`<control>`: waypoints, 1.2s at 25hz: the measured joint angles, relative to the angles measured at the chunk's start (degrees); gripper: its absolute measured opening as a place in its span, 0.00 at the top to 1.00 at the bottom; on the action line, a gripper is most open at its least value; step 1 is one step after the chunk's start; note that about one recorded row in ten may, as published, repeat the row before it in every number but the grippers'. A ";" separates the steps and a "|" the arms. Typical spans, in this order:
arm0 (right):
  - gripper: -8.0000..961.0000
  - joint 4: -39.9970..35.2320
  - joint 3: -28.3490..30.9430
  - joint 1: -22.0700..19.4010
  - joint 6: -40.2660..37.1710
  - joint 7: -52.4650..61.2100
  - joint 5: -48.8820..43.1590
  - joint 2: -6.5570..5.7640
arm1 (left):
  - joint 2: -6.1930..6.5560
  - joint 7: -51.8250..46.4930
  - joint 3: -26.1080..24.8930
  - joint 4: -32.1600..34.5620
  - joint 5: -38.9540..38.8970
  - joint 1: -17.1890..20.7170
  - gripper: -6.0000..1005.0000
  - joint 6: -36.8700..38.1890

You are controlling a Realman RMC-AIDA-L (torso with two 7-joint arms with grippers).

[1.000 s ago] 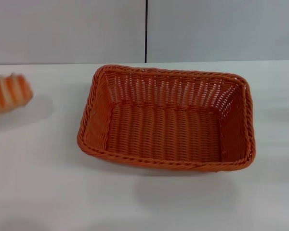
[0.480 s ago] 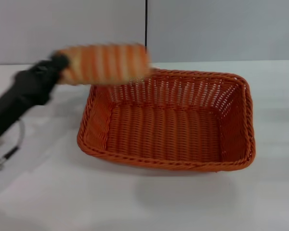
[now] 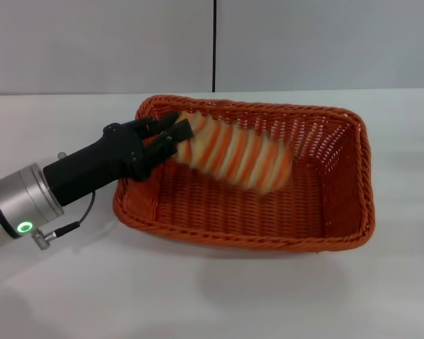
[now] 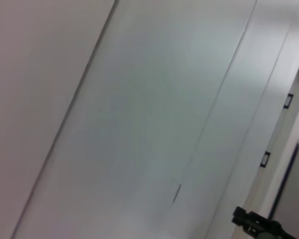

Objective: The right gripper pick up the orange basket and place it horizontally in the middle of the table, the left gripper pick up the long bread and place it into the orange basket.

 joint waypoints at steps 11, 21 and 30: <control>0.51 -0.48 0.62 2.43 -1.69 -0.01 6.89 -0.20 | 0.34 3.51 -1.47 0.55 -7.09 2.12 0.41 0.90; 0.51 -0.07 0.65 3.80 -1.96 -4.71 15.27 -0.13 | -0.10 28.16 -6.44 -6.58 -31.06 7.23 0.18 3.25; 0.51 0.50 0.72 5.96 -4.54 -9.53 15.56 -0.18 | -0.22 44.50 -15.87 -13.12 -33.49 8.19 0.14 2.97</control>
